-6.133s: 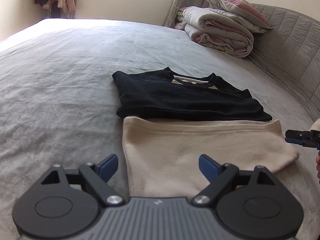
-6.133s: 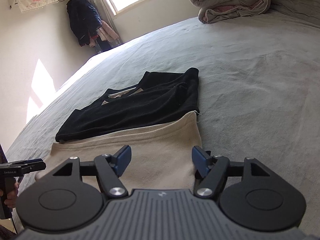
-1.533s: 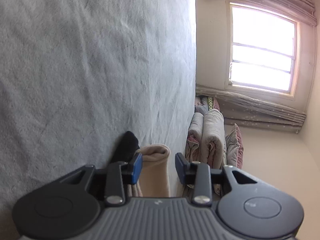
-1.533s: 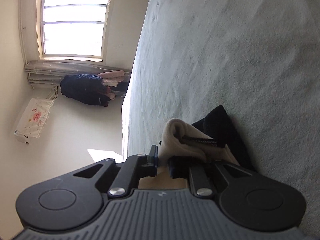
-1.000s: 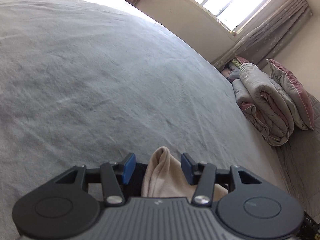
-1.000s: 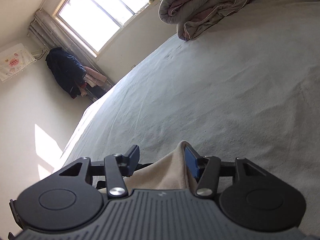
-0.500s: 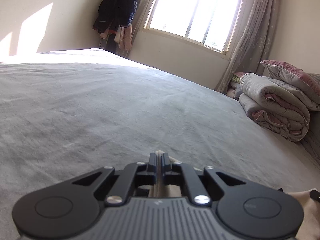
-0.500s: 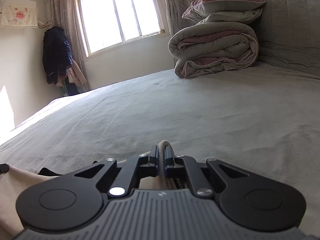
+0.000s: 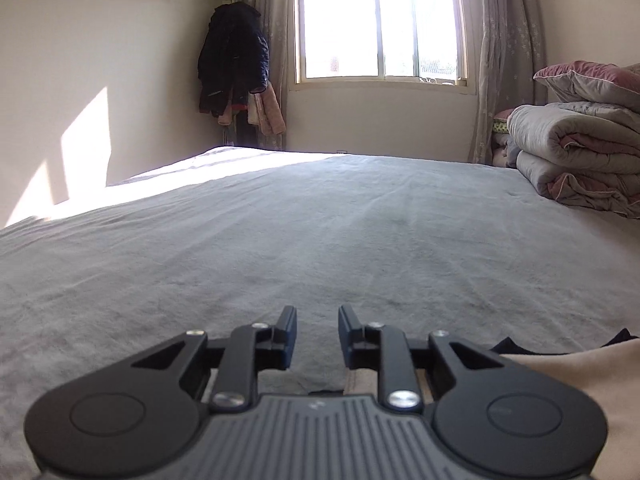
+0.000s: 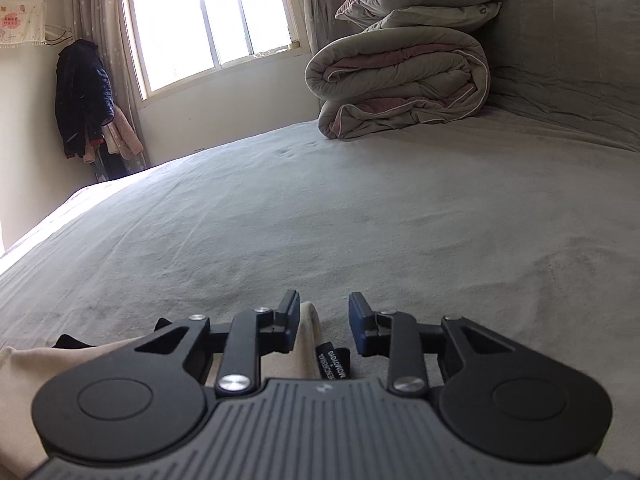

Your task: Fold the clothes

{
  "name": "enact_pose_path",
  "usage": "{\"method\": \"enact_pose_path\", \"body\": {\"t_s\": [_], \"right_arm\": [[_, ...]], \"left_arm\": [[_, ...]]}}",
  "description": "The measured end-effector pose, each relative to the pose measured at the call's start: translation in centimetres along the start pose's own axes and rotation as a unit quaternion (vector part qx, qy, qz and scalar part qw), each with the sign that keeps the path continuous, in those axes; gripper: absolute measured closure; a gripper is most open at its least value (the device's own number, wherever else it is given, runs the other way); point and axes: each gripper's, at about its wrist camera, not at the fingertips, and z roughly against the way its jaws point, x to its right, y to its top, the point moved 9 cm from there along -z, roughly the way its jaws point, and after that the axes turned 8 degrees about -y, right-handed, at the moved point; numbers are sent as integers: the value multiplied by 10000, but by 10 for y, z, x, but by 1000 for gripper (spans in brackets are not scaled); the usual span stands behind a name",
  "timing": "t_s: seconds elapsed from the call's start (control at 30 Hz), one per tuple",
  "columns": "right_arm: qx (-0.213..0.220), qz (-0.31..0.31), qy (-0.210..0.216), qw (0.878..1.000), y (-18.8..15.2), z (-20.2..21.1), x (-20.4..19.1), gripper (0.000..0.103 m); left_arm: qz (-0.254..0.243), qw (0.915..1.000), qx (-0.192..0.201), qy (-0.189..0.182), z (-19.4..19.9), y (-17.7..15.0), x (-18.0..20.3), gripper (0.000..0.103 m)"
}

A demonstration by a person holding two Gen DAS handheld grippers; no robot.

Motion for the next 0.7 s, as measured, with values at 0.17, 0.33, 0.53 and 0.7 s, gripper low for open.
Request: {"method": "enact_pose_path", "body": {"t_s": [0.17, 0.33, 0.53, 0.7], "right_arm": [[11, 539, 359, 9979, -4, 10, -47, 72], [-378, 1073, 503, 9922, -36, -1, -77, 71], [-617, 366, 469, 9963, -34, -6, -34, 79], [-832, -261, 592, 9944, -22, 11, -3, 75]], "left_arm": [[-228, 9978, -254, -567, 2, -4, 46, 80], [-319, 9933, -927, -605, -24, -49, 48, 80], [376, 9941, -924, -414, -18, -47, -3, 99], [796, 9908, -1074, -226, -2, -44, -44, 83]]}}
